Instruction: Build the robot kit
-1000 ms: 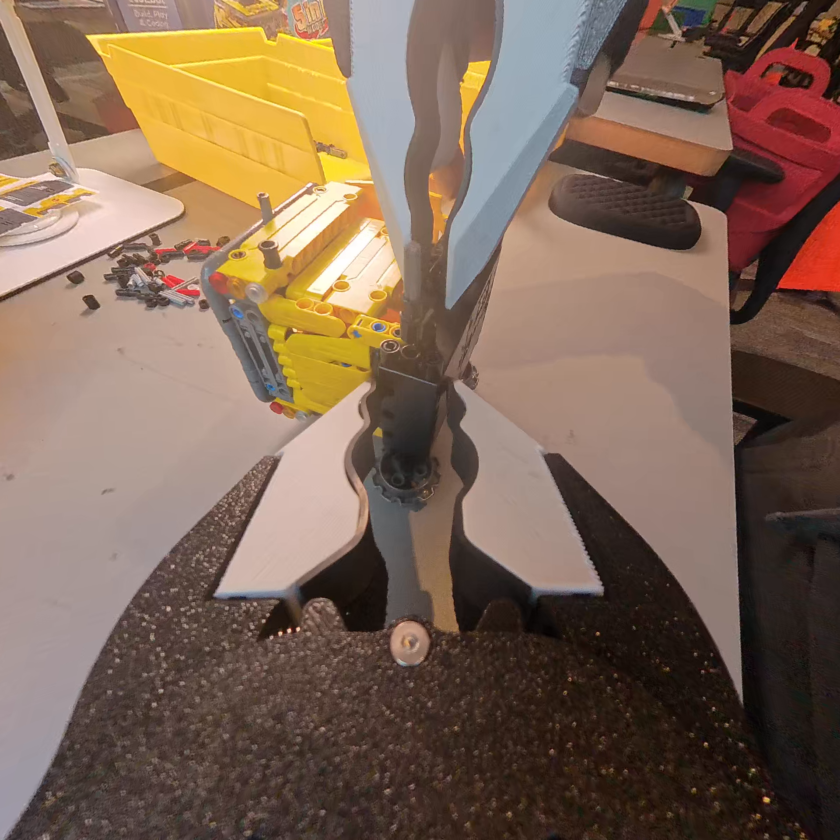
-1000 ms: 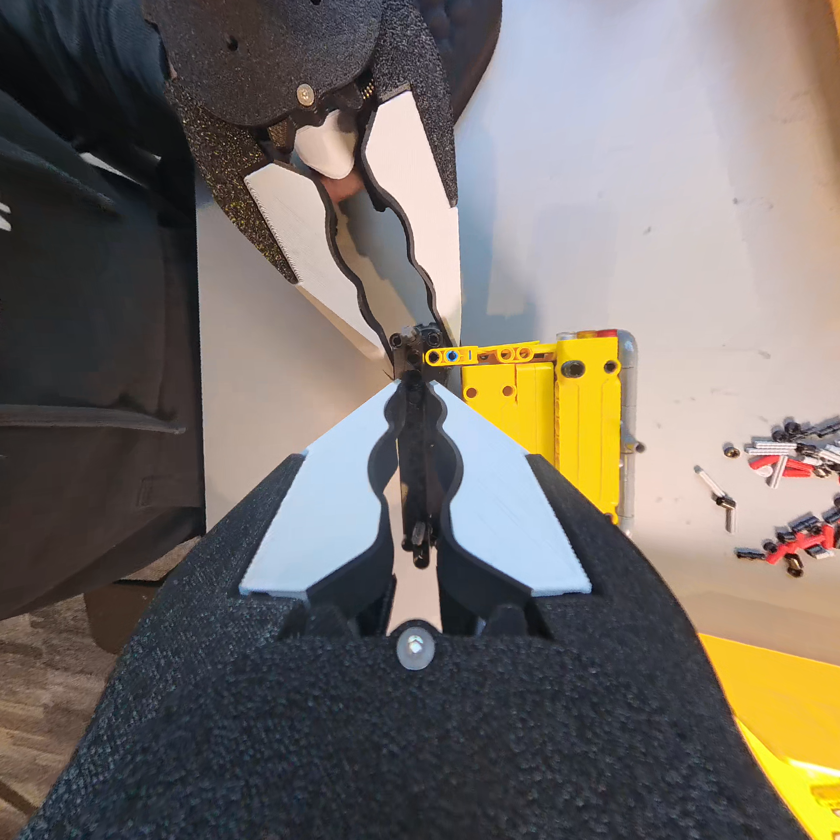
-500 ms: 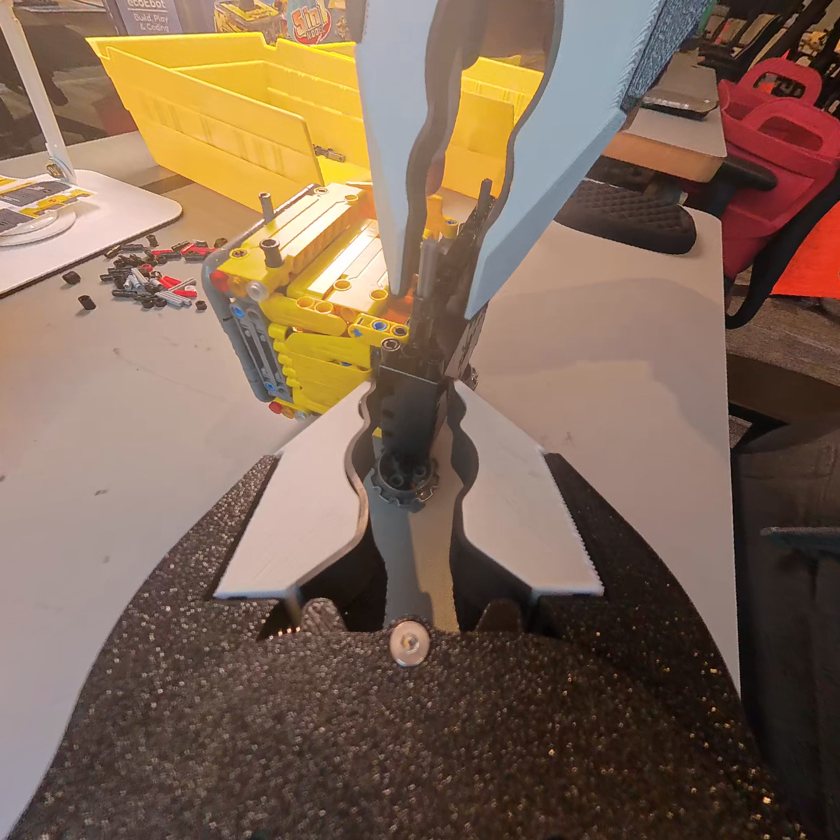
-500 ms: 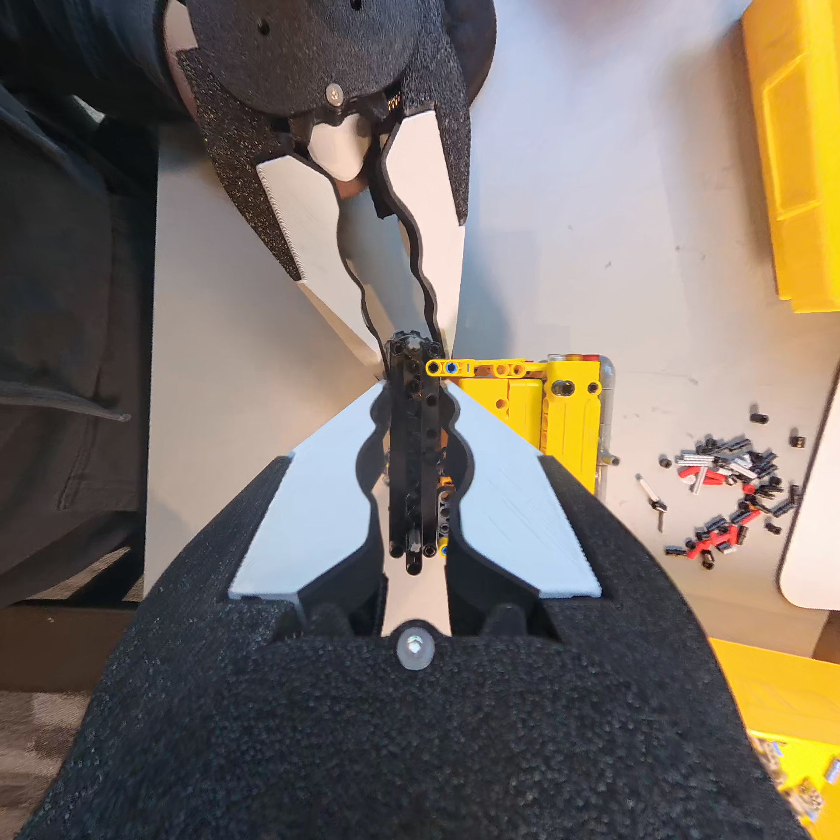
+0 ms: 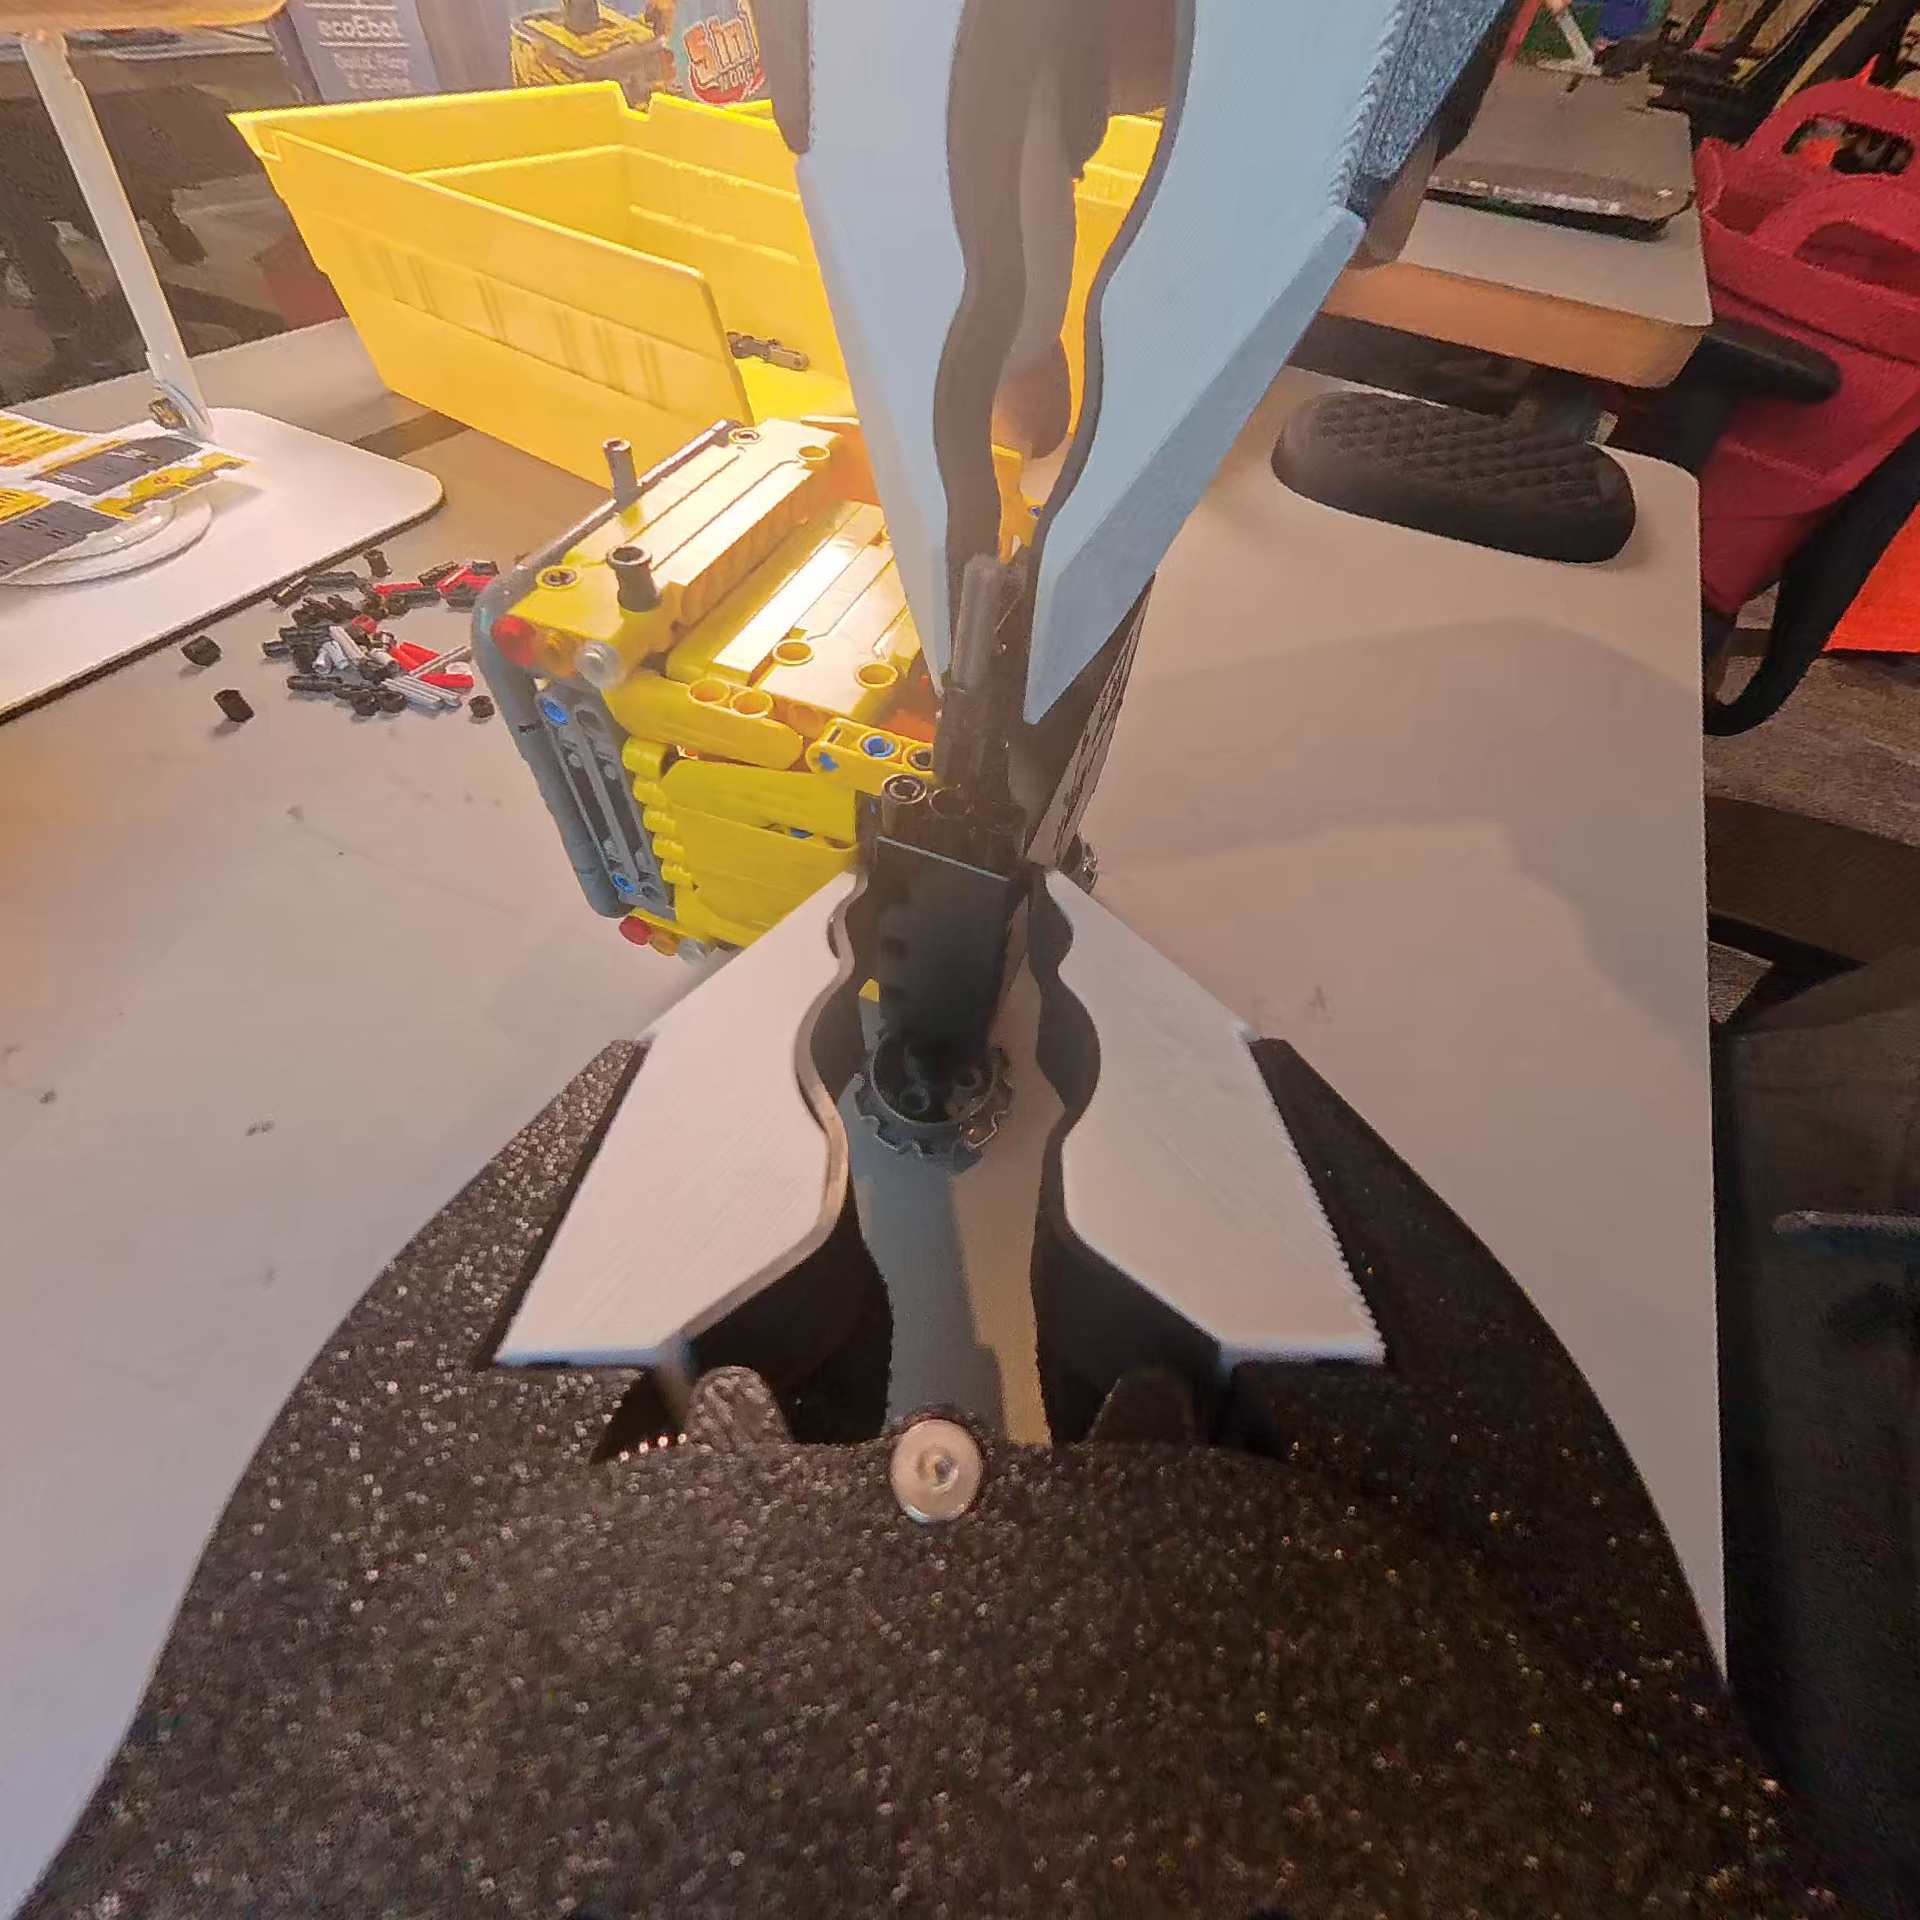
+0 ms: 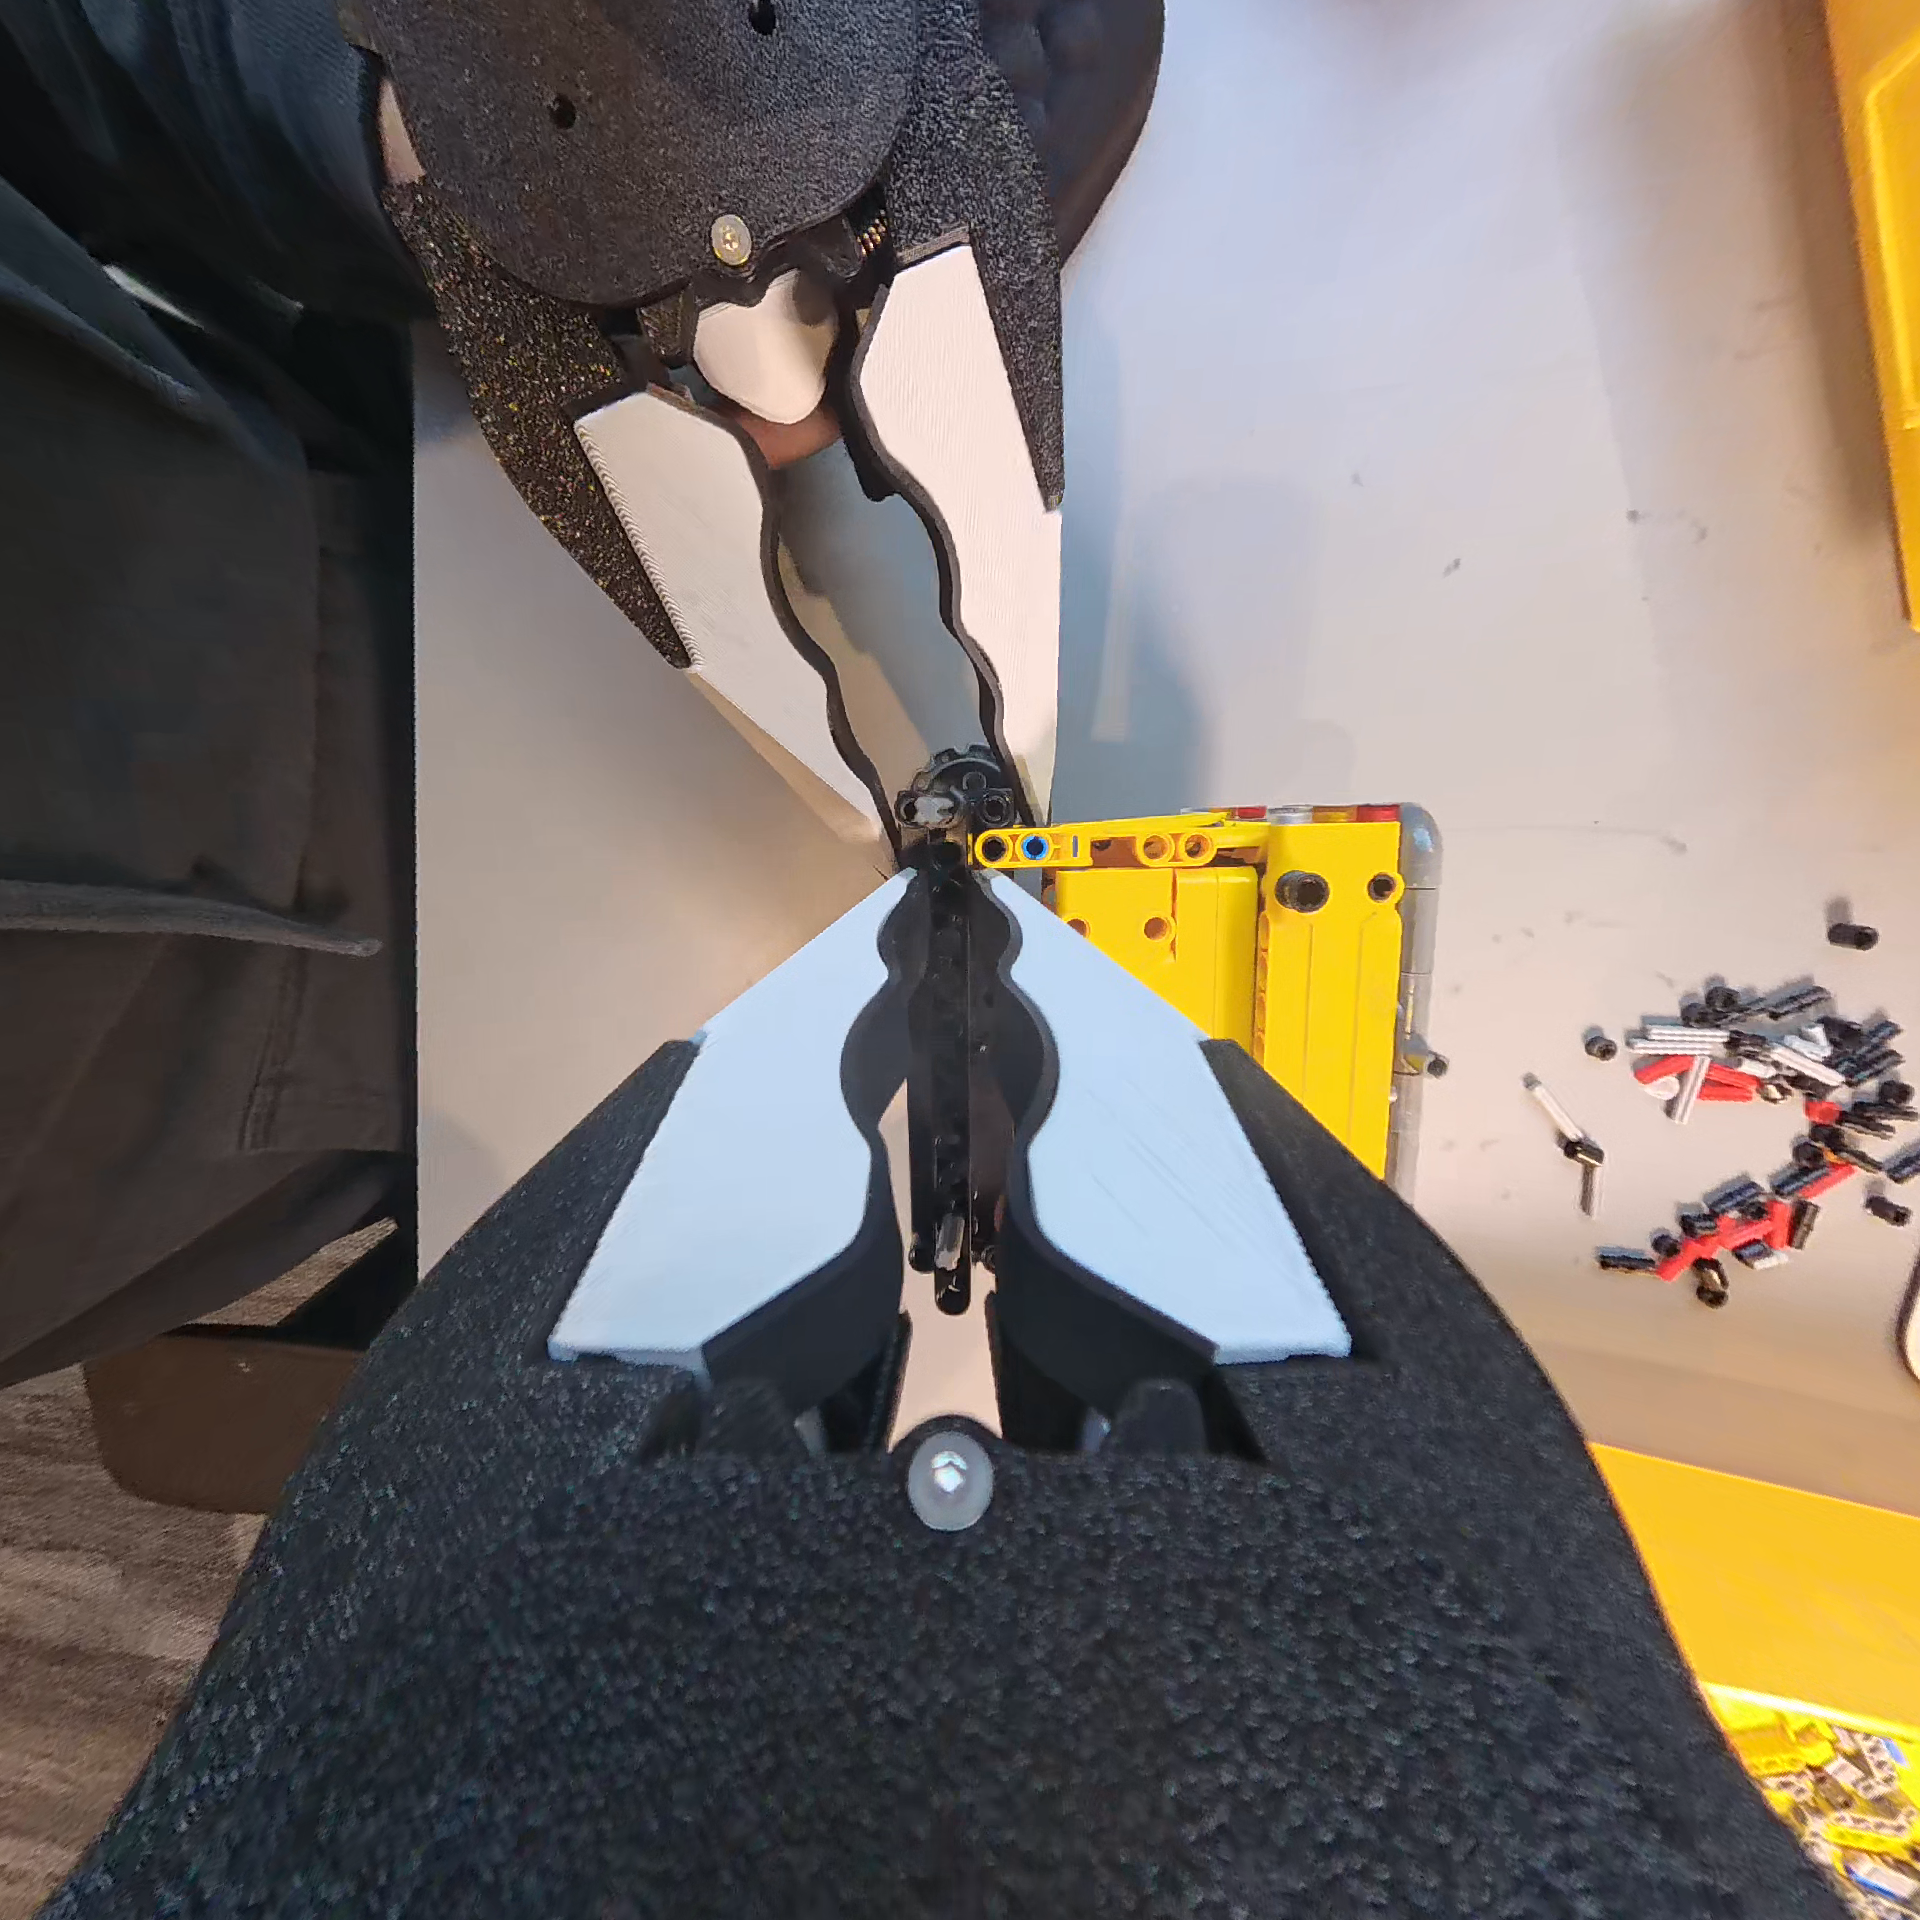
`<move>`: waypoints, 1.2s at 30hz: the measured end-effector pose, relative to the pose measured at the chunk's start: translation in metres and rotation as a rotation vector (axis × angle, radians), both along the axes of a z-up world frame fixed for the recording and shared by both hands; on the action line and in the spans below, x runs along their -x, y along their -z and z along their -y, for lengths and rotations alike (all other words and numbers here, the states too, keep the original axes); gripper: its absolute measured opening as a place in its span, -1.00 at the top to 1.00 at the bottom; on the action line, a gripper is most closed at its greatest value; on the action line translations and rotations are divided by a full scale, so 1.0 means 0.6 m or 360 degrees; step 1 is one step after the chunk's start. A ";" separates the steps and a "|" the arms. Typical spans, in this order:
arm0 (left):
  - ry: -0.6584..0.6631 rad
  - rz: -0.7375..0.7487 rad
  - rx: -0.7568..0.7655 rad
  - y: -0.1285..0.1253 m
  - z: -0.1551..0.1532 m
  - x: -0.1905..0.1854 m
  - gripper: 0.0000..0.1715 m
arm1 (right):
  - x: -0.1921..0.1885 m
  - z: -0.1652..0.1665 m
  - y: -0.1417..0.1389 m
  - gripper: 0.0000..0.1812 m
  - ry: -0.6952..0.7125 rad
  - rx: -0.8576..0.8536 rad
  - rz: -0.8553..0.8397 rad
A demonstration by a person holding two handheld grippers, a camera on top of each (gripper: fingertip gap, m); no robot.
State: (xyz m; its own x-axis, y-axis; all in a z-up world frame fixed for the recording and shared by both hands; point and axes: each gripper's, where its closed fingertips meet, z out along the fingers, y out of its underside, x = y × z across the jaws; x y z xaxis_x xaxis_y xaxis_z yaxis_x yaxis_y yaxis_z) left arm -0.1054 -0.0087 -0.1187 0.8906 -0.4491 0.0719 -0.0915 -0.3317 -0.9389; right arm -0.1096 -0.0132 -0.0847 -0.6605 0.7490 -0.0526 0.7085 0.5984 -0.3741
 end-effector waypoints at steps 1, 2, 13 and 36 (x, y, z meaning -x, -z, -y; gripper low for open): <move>0.0006 0.0005 0.0004 0.000 0.000 0.000 0.70 | 0.002 -0.001 0.000 0.93 0.0002 -0.0010 -0.0003; 0.0005 0.0009 0.0006 -0.001 0.000 0.001 0.70 | 0.006 -0.002 0.001 0.93 -0.0003 -0.0028 -0.0012; 0.0029 0.0031 0.0011 0.000 0.001 0.000 0.70 | 0.004 -0.001 0.010 0.92 -0.0040 -0.0040 -0.0042; 0.0019 -0.0024 -0.0023 0.000 0.002 -0.003 0.69 | -0.102 -0.085 0.004 0.92 0.0009 -0.0094 -0.0176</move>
State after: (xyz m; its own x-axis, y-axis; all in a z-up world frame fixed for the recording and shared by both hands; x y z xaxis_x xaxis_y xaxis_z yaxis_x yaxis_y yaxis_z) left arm -0.1038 -0.0100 -0.1188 0.8859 -0.4609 0.0520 -0.1094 -0.3166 -0.9422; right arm -0.0484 0.0379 -0.0872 -0.6555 0.7524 0.0647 0.6682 0.6179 -0.4144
